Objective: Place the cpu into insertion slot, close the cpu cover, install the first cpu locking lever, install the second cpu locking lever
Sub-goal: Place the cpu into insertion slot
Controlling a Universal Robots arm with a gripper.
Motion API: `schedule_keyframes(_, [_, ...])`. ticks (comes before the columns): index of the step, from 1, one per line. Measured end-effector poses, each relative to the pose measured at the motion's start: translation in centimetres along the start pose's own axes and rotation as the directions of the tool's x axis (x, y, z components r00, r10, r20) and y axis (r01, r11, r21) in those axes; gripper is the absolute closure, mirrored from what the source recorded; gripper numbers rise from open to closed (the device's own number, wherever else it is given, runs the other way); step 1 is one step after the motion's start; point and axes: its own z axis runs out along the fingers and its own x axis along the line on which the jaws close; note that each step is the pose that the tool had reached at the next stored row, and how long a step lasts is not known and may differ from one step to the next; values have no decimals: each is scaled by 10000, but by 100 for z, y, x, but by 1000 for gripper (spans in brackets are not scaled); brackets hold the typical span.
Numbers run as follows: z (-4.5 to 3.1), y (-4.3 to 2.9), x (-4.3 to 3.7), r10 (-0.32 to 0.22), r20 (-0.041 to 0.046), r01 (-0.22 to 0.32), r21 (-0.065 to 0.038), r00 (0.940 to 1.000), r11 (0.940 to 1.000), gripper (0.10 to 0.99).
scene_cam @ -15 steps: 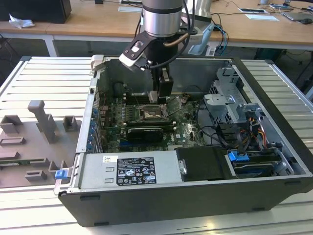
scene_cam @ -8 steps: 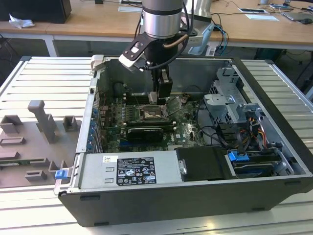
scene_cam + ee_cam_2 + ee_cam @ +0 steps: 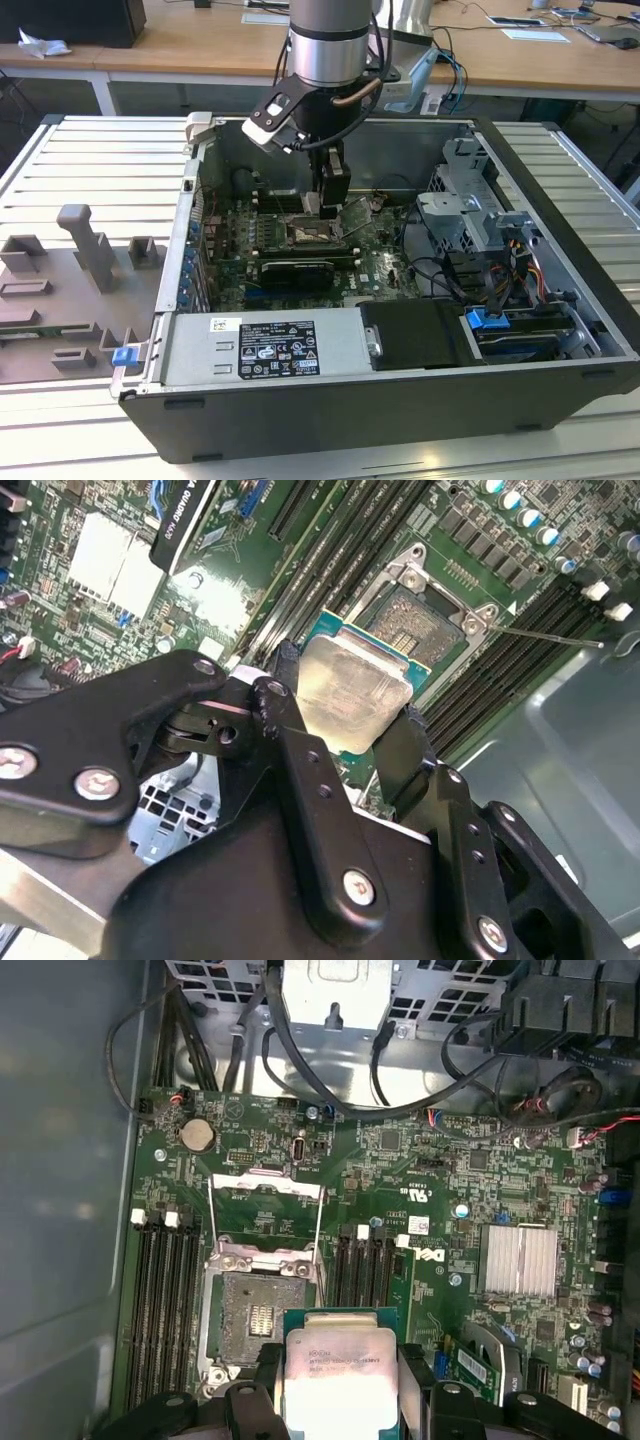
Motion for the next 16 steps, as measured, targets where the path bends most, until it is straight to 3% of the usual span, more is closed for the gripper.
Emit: schedule_keyframes(16, [98,-2,39,6,-2,-6,-2,10000,10000,545])
